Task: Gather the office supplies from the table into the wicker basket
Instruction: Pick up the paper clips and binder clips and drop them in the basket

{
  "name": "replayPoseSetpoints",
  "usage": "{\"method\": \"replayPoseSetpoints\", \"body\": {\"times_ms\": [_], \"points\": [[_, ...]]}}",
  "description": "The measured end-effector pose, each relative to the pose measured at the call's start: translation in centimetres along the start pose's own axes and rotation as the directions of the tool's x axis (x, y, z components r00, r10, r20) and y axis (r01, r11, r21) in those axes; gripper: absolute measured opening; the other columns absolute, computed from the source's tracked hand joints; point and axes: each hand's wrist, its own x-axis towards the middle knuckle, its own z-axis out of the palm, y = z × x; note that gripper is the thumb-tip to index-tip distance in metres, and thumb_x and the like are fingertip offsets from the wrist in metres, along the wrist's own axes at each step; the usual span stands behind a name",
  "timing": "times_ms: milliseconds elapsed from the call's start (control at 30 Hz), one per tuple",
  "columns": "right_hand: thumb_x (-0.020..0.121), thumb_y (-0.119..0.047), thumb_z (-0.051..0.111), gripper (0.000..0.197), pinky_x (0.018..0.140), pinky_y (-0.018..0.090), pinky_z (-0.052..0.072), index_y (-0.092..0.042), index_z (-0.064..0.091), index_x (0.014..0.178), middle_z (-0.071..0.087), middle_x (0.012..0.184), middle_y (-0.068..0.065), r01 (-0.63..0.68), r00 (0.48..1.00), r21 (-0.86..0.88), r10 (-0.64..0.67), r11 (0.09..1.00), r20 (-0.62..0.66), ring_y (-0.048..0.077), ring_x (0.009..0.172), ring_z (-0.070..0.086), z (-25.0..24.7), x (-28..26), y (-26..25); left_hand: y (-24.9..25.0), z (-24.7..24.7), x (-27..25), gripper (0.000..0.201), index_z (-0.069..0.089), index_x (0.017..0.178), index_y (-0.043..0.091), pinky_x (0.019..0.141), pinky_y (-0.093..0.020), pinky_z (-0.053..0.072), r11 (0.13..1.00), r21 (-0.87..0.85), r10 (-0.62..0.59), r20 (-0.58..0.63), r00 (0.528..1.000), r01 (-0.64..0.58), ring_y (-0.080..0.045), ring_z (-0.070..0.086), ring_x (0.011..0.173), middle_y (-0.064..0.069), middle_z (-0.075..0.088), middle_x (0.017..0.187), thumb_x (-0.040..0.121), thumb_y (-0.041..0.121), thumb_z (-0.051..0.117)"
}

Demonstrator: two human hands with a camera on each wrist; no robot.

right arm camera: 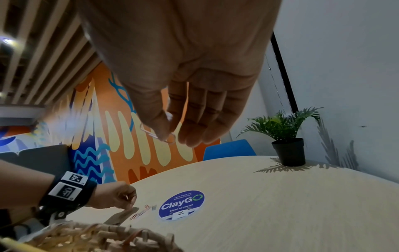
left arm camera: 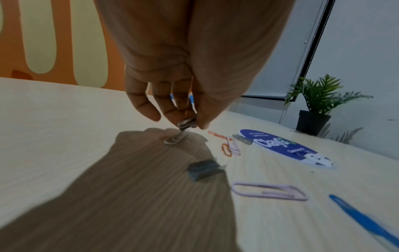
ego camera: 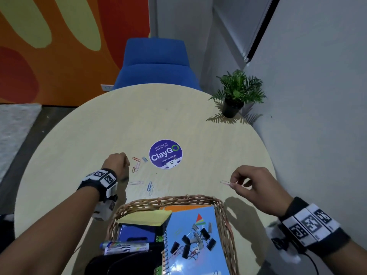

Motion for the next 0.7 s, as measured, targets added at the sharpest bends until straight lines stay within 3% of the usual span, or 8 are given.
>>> {"method": "replayPoseSetpoints", "body": {"times_ms": [67, 133, 233, 333, 467, 567, 700], "points": [[0.081, -0.020, 0.069, 0.016, 0.065, 0.031, 0.054, -0.029, 0.060, 0.073, 0.063, 0.073, -0.015, 0.010, 1.000, 0.011, -0.010, 1.000, 0.009, 0.008, 0.075, 0.060, 0.3, -0.2, -0.4, 0.1, -0.7, -1.0, 0.004, 0.063, 0.074, 0.018, 0.067, -0.030, 0.048, 0.994, -0.094, -0.053, -0.051, 0.997, 0.048, -0.028, 0.061, 0.079, -0.005, 0.069, 0.086, 0.077, 0.016, 0.064], [0.081, -0.020, 0.069, 0.013, 0.065, 0.031, 0.054, -0.027, 0.061, 0.074, 0.063, 0.073, -0.016, 0.021, 1.000, 0.032, -0.022, 0.999, 0.022, 0.007, 0.074, 0.060, 0.5, -0.5, -0.7, 0.0, -1.5, -2.0, 0.008, 0.067, 0.069, 0.022, 0.070, -0.029, 0.047, 0.976, -0.211, -0.081, -0.131, 0.988, 0.053, -0.025, 0.062, 0.082, -0.001, 0.068, 0.087, 0.072, 0.018, 0.073], [0.081, -0.020, 0.069, 0.012, 0.065, 0.033, 0.055, -0.026, 0.062, 0.074, 0.064, 0.073, -0.014, 0.038, 0.999, 0.077, -0.041, 0.996, 0.030, 0.010, 0.073, 0.061, 0.9, -1.0, -1.1, -0.2, -2.6, -3.7, 0.008, 0.074, 0.069, 0.021, 0.078, -0.032, 0.045, 0.952, -0.298, -0.009, -0.251, 0.968, -0.069, -0.024, 0.062, 0.099, -0.002, 0.067, 0.109, 0.071, 0.015, 0.080], [0.081, -0.021, 0.070, 0.012, 0.064, 0.033, 0.055, -0.025, 0.062, 0.073, 0.064, 0.074, -0.012, 0.038, 0.999, 0.126, -0.042, 0.991, 0.023, 0.011, 0.073, 0.062, 1.5, -1.6, -1.3, 0.3, -3.9, -5.8, 0.008, 0.076, 0.071, 0.020, 0.083, -0.033, 0.044, 0.918, -0.370, 0.030, -0.303, 0.952, -0.146, -0.023, 0.060, 0.103, -0.001, 0.063, 0.116, 0.070, 0.013, 0.081], [0.082, -0.020, 0.071, 0.013, 0.063, 0.029, 0.054, -0.025, 0.062, 0.073, 0.065, 0.082, -0.012, 0.047, 0.999, 0.188, -0.051, 0.981, 0.016, 0.012, 0.072, 0.063, 1.9, -2.6, -1.6, 1.4, -5.4, -8.8, 0.008, 0.078, 0.073, 0.019, 0.089, -0.034, 0.045, 0.897, -0.333, 0.184, -0.321, 0.929, -0.293, -0.021, 0.057, 0.107, 0.001, 0.061, 0.123, 0.069, 0.013, 0.082], [0.081, -0.016, 0.071, 0.015, 0.062, 0.030, 0.054, -0.024, 0.063, 0.072, 0.066, 0.079, -0.011, 0.036, 0.999, 0.218, -0.042, 0.975, 0.024, 0.013, 0.071, 0.063, 2.1, -3.1, -1.6, 2.7, -6.6, -10.8, 0.009, 0.078, 0.074, 0.019, 0.089, -0.032, 0.045, 0.852, -0.376, 0.244, -0.329, 0.912, -0.364, -0.016, 0.057, 0.104, 0.008, 0.061, 0.115, 0.070, 0.012, 0.081], [0.081, -0.014, 0.071, 0.014, 0.062, 0.028, 0.053, -0.021, 0.064, 0.072, 0.066, 0.072, -0.010, 0.028, 0.999, 0.242, -0.038, 0.970, 0.035, 0.013, 0.069, 0.063, 2.6, -3.6, -1.7, 5.5, -7.9, -14.2, 0.012, 0.074, 0.073, 0.023, 0.083, -0.017, 0.046, 0.774, -0.452, 0.326, -0.316, 0.891, -0.444, -0.002, 0.061, 0.090, 0.015, 0.065, 0.097, 0.073, 0.012, 0.079]]}}
